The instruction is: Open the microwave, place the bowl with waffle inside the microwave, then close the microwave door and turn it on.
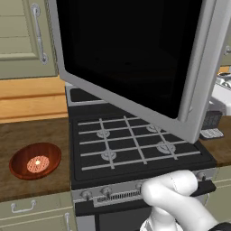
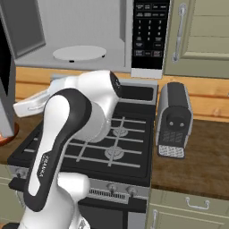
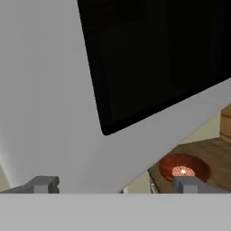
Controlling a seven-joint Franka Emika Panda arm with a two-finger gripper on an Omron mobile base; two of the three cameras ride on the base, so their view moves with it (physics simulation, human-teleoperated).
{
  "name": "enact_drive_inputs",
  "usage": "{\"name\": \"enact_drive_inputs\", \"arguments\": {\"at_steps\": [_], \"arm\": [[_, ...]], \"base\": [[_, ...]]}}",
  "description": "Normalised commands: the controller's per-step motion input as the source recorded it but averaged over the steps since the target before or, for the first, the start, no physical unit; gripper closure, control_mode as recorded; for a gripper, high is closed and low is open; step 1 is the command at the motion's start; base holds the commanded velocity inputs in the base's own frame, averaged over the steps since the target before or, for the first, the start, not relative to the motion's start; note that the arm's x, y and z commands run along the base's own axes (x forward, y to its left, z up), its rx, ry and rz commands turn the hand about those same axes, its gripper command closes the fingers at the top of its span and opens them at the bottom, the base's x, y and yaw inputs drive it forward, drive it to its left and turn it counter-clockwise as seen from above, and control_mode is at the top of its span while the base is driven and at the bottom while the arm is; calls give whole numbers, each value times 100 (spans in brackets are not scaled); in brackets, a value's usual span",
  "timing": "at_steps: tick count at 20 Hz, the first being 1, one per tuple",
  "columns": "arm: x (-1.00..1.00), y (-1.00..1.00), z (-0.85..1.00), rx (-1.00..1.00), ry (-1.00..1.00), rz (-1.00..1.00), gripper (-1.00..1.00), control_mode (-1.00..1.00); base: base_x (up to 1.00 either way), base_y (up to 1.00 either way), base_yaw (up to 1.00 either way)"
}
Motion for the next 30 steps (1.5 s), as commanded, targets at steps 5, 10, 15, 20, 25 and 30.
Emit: {"name": "enact_drive_inputs", "arguments": {"at_steps": [5, 10, 15, 20, 25, 30], "arm": [[18, 52, 0, 6, -10, 0, -100, -100], [-23, 91, 11, 1, -2, 11, -100, -100], [-43, 100, 19, 0, 0, 23, -100, -100], [6, 92, 0, 0, 0, 6, -100, -100], [33, 68, -8, 0, 8, 0, -100, -100], [32, 14, -2, 0, 1, -3, -100, -100]], "base": [[0, 0, 0], [0, 0, 0], [0, 0, 0], [0, 0, 0], [0, 0, 0], [0, 0, 0]]}}
